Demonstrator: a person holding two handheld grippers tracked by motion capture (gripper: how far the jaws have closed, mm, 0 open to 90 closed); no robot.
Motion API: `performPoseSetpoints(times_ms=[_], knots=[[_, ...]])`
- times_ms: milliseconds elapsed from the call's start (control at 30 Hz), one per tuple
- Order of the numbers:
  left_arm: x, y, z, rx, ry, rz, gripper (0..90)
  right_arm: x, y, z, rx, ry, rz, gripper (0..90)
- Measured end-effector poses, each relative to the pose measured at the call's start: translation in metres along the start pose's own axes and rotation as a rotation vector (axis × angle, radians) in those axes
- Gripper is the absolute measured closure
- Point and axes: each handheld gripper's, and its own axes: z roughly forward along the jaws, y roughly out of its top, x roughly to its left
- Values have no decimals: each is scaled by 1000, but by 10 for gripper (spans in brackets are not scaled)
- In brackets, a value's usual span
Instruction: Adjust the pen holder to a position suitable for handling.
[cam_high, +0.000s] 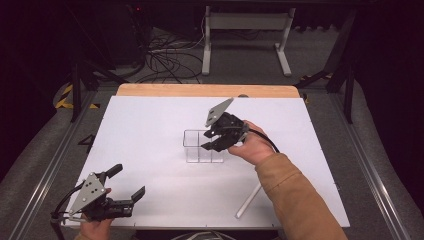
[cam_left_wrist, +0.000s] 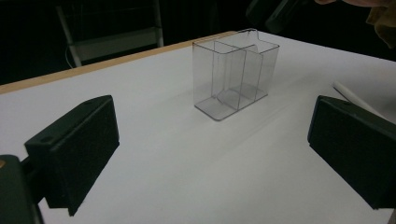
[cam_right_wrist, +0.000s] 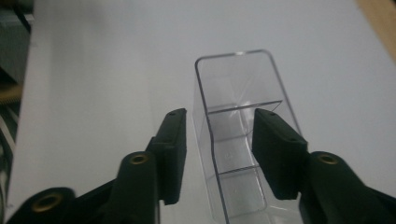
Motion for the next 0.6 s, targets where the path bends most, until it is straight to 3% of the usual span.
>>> performPoseSetpoints(times_ms=[67, 233, 600], knots=[[0, 1, 1, 1, -2, 4, 28, 2, -5, -13, -74, -13, 21, 438], [0, 2, 5, 2, -7, 3, 28, 12, -14, -37, -165, -58, 62, 309], [2, 4, 11, -3, -16, 2, 29, 22, -28, -56, -241, -83, 122, 118]])
